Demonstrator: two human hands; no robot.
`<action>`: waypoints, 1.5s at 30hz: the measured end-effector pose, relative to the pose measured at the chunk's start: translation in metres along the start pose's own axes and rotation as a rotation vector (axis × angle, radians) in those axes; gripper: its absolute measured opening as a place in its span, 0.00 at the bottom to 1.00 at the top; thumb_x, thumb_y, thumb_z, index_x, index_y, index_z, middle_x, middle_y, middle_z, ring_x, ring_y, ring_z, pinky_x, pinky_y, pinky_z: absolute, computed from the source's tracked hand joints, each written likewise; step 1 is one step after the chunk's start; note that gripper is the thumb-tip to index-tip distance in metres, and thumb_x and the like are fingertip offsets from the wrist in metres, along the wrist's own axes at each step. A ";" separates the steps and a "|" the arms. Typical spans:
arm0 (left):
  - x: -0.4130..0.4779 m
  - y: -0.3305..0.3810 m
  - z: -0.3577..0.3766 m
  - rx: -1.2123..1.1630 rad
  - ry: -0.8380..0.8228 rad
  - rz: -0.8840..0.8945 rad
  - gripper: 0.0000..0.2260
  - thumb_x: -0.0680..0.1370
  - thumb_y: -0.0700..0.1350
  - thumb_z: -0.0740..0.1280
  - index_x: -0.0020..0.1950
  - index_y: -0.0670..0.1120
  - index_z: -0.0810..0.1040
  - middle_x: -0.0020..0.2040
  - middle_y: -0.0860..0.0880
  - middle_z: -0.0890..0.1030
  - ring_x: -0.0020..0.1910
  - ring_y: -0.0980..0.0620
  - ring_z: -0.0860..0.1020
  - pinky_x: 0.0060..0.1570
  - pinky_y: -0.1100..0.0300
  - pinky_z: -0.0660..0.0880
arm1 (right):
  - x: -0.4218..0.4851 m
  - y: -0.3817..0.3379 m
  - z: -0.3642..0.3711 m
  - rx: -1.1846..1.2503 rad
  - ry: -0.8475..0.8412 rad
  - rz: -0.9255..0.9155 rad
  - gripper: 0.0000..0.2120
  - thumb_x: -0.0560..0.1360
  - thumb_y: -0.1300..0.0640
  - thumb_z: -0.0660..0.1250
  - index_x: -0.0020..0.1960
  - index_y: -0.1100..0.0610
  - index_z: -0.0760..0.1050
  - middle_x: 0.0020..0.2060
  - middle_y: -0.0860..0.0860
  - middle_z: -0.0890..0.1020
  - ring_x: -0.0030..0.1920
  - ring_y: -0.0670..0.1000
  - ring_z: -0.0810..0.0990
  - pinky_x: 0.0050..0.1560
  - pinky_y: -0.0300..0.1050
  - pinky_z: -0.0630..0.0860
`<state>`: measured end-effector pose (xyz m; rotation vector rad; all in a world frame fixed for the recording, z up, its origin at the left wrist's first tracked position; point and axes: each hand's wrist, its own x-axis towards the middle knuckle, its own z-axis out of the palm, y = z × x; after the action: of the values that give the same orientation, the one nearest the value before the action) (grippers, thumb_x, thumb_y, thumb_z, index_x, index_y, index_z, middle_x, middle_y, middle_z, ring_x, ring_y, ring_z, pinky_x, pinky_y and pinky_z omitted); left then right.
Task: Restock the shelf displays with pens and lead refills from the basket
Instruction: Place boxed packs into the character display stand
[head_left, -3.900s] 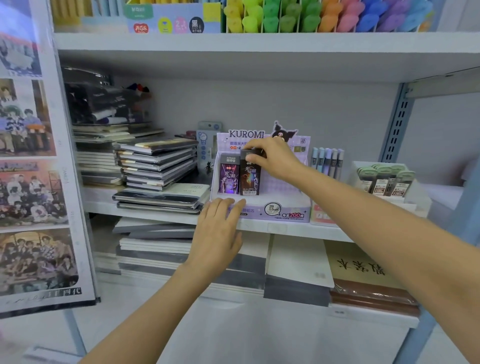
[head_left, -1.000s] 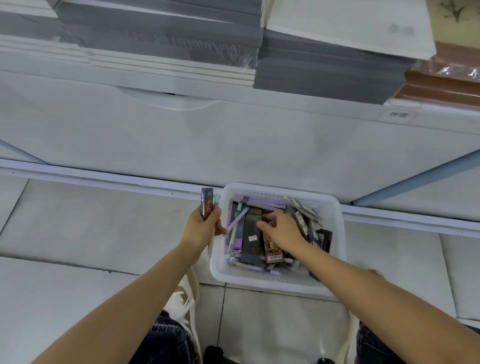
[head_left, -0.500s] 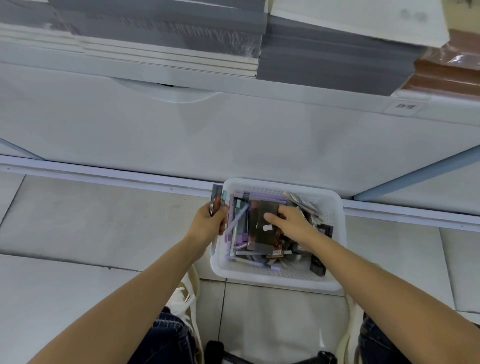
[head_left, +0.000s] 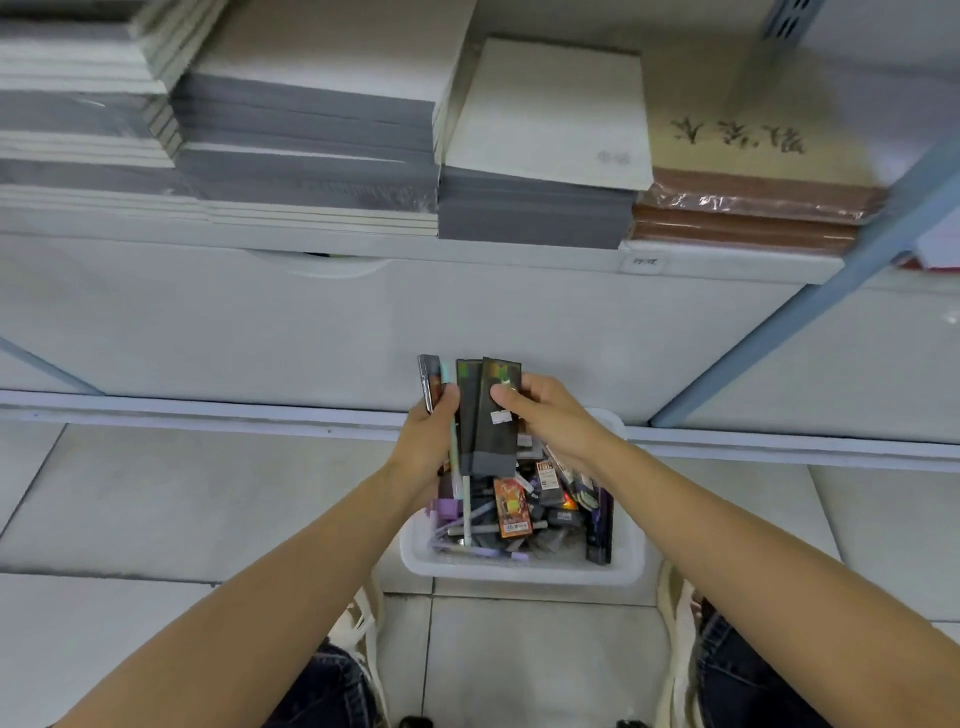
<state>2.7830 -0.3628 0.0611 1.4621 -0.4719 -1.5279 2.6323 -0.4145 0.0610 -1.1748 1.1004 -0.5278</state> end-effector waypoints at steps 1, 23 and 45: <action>-0.005 0.008 0.002 -0.015 0.003 0.027 0.13 0.82 0.52 0.59 0.55 0.47 0.80 0.50 0.46 0.85 0.48 0.48 0.84 0.46 0.54 0.81 | -0.003 -0.012 0.003 -0.013 0.013 -0.027 0.13 0.81 0.58 0.62 0.63 0.60 0.76 0.56 0.55 0.83 0.56 0.51 0.81 0.57 0.44 0.78; -0.125 0.144 0.031 -0.043 -0.109 0.327 0.08 0.77 0.42 0.69 0.54 0.41 0.79 0.44 0.44 0.86 0.40 0.47 0.84 0.38 0.55 0.81 | -0.103 -0.184 0.015 -0.179 0.128 -0.610 0.16 0.78 0.59 0.66 0.65 0.55 0.72 0.60 0.56 0.78 0.56 0.54 0.80 0.55 0.45 0.80; -0.194 0.244 0.033 -0.075 -0.032 0.574 0.09 0.78 0.46 0.69 0.53 0.42 0.79 0.44 0.44 0.83 0.42 0.46 0.82 0.52 0.45 0.79 | -0.150 -0.306 0.007 -0.239 0.343 -1.132 0.03 0.79 0.57 0.65 0.50 0.54 0.77 0.35 0.47 0.81 0.27 0.46 0.77 0.28 0.37 0.72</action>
<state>2.8097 -0.3348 0.3717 1.1148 -0.7684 -1.0955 2.6365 -0.3966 0.4014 -1.9357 0.6887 -1.5353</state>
